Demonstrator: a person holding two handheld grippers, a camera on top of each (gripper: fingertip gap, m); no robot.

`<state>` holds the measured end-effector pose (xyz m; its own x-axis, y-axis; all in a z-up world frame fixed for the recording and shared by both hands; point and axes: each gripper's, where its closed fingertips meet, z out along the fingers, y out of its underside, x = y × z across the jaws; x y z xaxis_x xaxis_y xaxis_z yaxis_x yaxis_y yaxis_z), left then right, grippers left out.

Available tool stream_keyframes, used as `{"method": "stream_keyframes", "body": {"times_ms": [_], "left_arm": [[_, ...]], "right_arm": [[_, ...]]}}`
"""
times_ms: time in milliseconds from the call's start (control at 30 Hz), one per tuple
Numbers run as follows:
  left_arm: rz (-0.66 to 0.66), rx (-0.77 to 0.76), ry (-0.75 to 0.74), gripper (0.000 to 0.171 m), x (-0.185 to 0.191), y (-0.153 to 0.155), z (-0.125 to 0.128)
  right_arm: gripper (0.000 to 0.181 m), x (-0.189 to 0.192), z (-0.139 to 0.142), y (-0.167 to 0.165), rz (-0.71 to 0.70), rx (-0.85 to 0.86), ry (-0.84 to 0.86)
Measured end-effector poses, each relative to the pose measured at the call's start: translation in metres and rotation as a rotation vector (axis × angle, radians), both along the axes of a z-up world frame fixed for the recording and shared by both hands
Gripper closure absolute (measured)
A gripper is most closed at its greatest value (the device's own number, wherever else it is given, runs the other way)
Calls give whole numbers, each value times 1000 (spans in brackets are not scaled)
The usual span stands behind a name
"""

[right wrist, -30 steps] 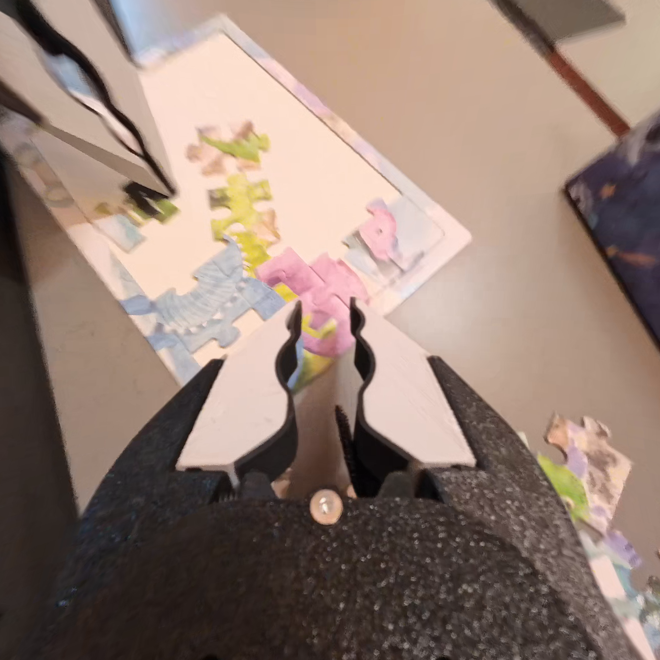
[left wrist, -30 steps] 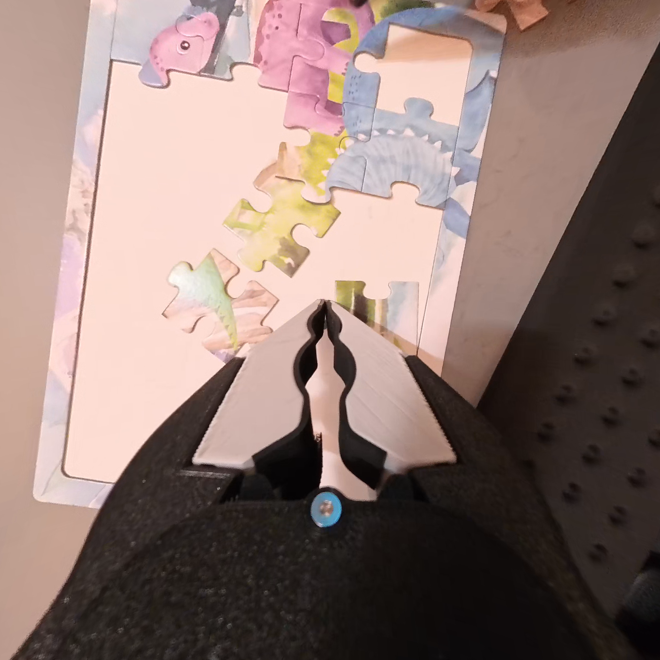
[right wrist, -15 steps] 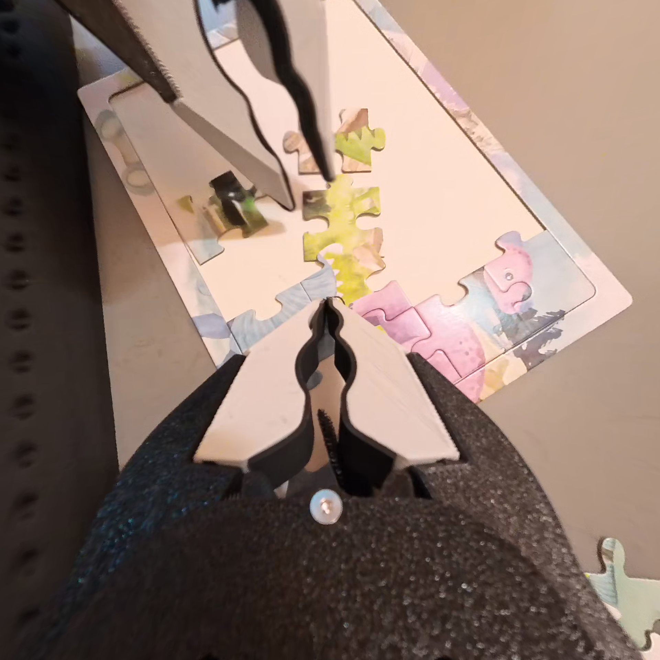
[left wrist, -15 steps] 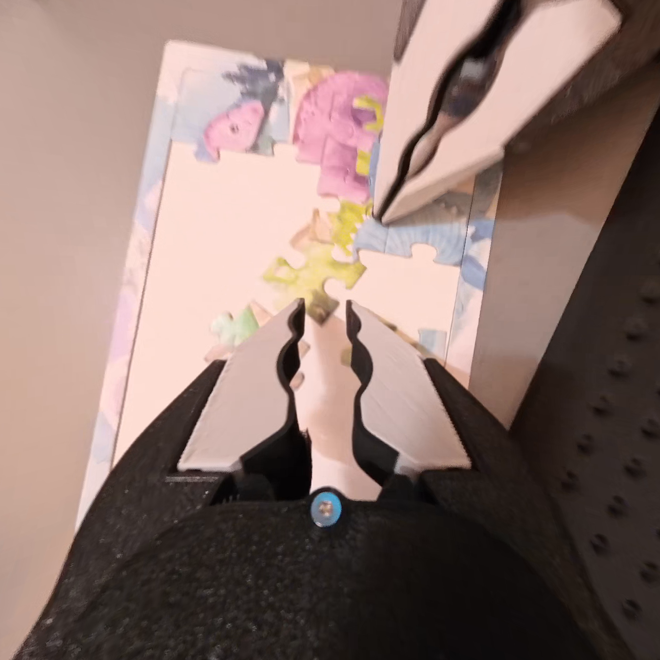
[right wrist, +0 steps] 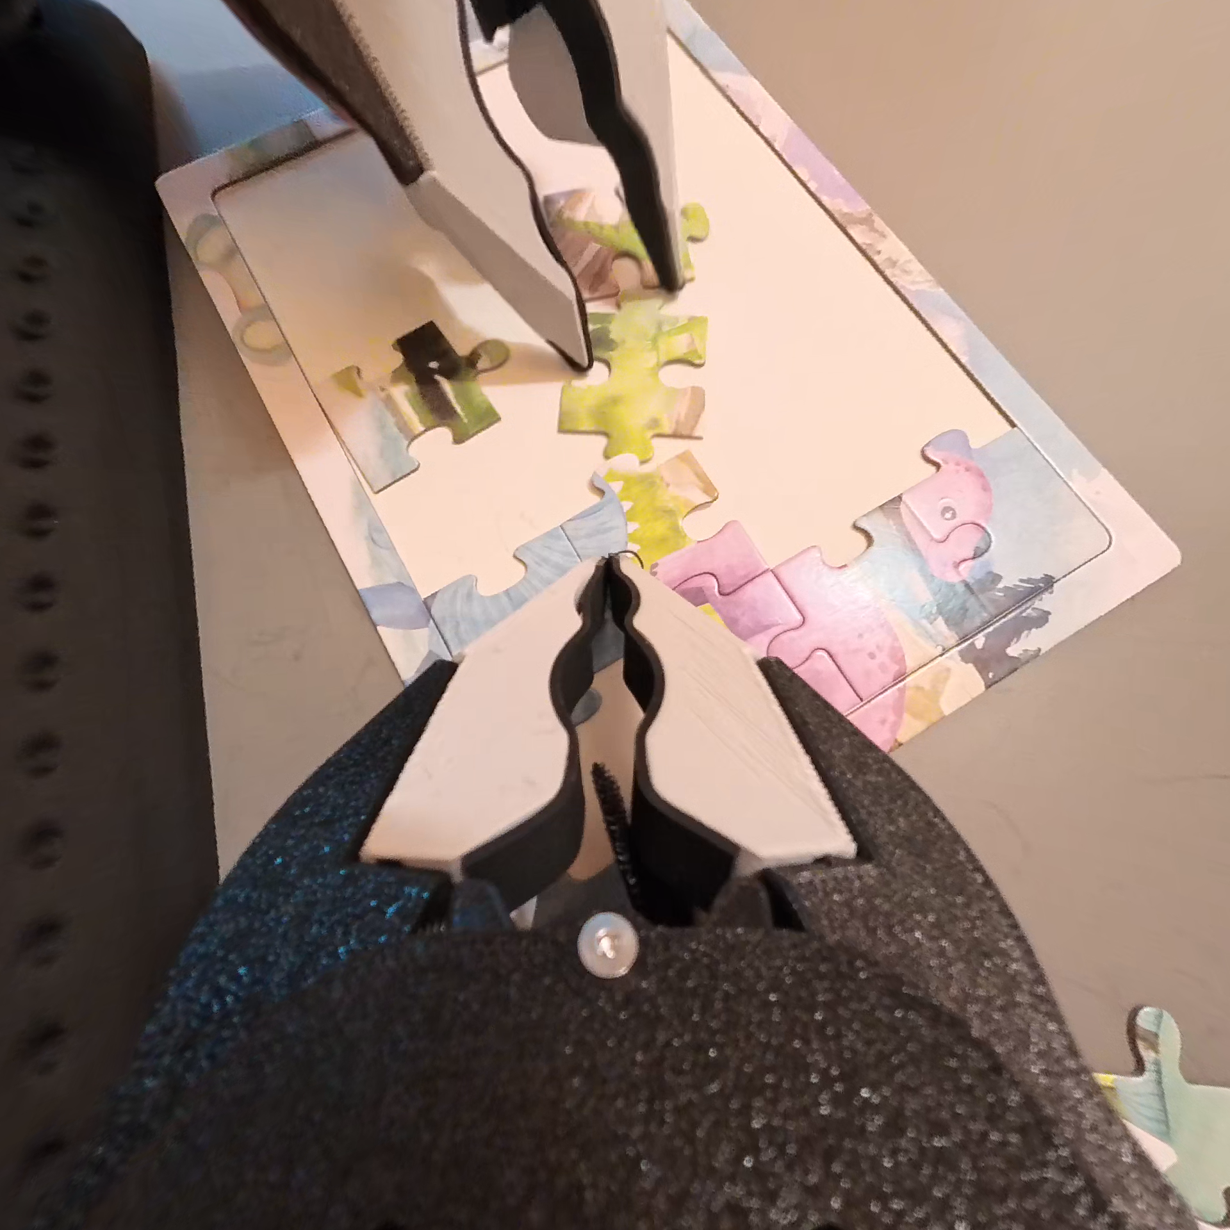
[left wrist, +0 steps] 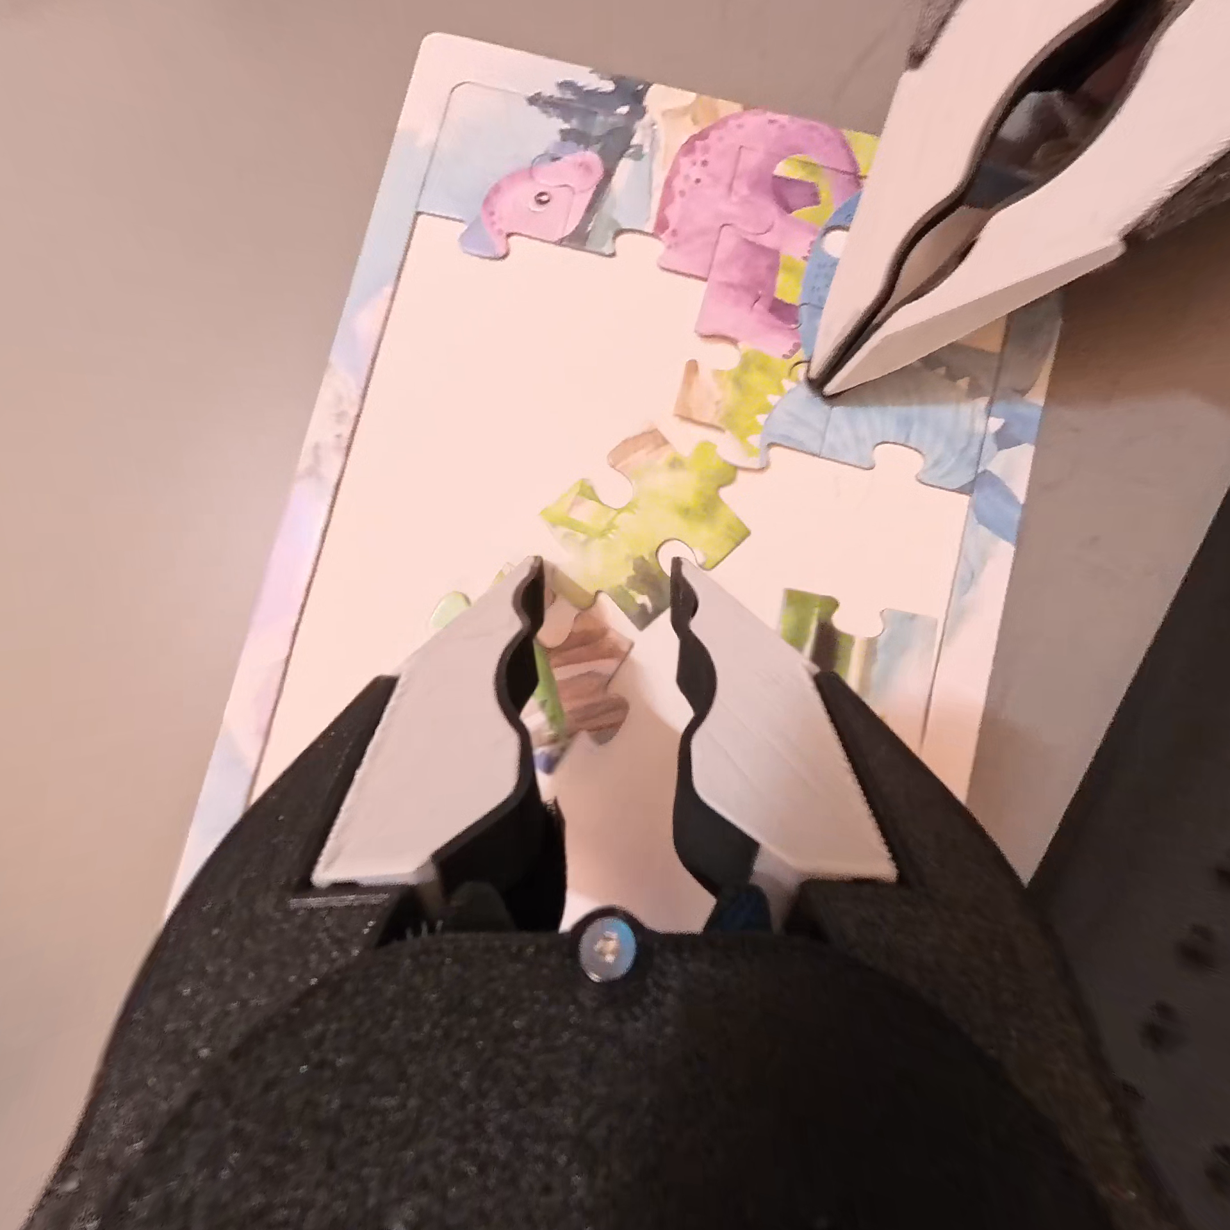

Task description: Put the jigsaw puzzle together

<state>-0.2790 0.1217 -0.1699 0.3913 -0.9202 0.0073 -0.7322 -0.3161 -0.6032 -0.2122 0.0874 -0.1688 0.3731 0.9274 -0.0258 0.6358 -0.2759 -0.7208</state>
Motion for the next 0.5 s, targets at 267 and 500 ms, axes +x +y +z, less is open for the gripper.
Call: {"method": "stream_keyframes", "body": {"times_ms": [267,500], "left_arm": [[47,-17,-30,133,-6,3,7],[93,-56,-147,134,3,-2,25]], "right_arm": [[180,3,16,5,-17,18,65],[181,26,1,31,-152,-9,9]]}}
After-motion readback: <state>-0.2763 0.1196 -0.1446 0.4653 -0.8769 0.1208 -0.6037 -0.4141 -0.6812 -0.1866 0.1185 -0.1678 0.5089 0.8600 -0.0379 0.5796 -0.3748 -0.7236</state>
